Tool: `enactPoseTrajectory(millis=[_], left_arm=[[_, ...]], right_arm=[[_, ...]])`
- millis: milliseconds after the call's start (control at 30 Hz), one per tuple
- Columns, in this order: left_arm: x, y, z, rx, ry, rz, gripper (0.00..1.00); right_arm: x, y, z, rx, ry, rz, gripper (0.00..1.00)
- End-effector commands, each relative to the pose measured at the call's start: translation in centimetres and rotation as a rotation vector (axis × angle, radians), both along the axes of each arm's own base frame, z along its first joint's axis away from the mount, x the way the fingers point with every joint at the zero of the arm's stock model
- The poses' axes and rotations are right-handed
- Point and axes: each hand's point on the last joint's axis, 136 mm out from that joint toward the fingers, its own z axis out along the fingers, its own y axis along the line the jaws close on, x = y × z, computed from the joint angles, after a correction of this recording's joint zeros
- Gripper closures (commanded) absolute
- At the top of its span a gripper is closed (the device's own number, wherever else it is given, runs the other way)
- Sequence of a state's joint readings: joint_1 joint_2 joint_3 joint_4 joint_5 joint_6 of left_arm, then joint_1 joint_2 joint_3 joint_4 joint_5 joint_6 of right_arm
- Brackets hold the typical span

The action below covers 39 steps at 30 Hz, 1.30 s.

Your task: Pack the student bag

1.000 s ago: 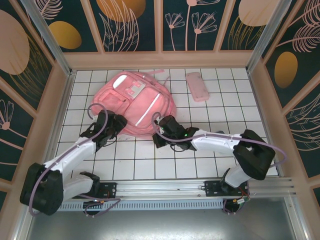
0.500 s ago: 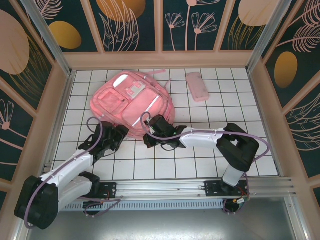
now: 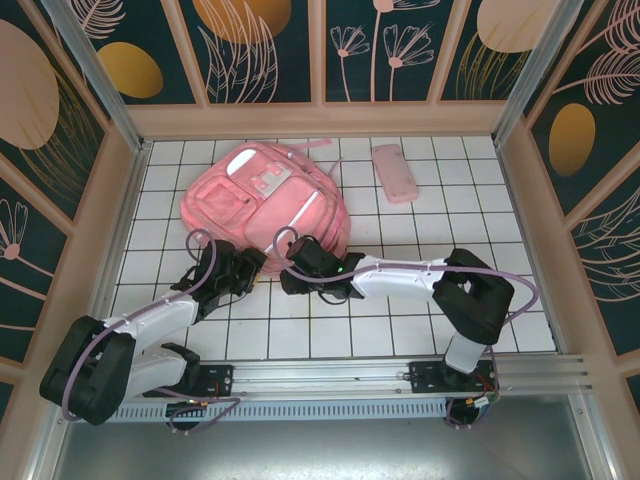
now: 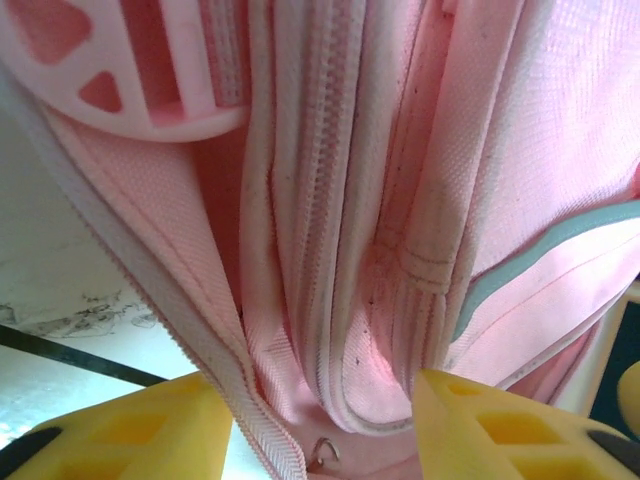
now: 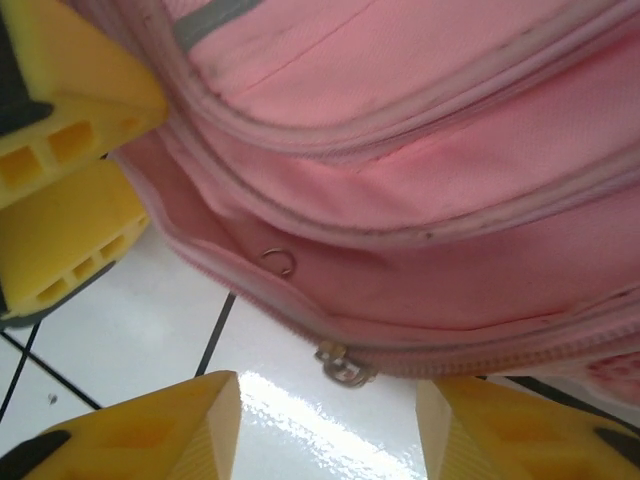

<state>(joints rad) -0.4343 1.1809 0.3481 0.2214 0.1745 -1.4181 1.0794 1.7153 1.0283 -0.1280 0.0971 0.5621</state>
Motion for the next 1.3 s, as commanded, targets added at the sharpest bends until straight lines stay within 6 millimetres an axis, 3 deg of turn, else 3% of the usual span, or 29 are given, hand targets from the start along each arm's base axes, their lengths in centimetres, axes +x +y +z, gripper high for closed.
enactPoseTrajectory(millis=[0,200,467,733,933,1133,1267], left_arm=[[0.3,-0.1,0.0,-0.023,-0.019,0.023,0.53],[-0.8,0.4,-1.6,-0.022,0.032,0.043,0.55],[-0.9,0.2,-2.1,-0.026,0.037,0.040,0.76],[-0.3,-0.4,-2.0,-0.028,0.034,0.018,0.87],[-0.2,-0.5,-2.3,-0.024,0.036,0.012,0.98],[-0.2,-0.3,-2.3,-0.013,0.035,0.017,1.00],[-0.2,-0.1,-2.2,-0.004,0.032,0.024,1.00]], right_arm=[[1.2,-0.9,0.2,-0.052,-0.043,-0.075,0.47],[1.2,-0.4,-0.6,-0.087,-0.040,-0.045,0.51],[1.0,1.0,-2.4,-0.113,-0.013,0.009,0.59],[1.8,1.8,-3.2,-0.169,-0.062,0.045,0.69],[0.5,2.2,-4.0,-0.191,-0.076,0.149,0.67],[0.6,2.2,-4.3,-0.211,-0.085,0.163,0.70],[1.3,1.5,-3.9,-0.235,-0.115,0.121,0.86]])
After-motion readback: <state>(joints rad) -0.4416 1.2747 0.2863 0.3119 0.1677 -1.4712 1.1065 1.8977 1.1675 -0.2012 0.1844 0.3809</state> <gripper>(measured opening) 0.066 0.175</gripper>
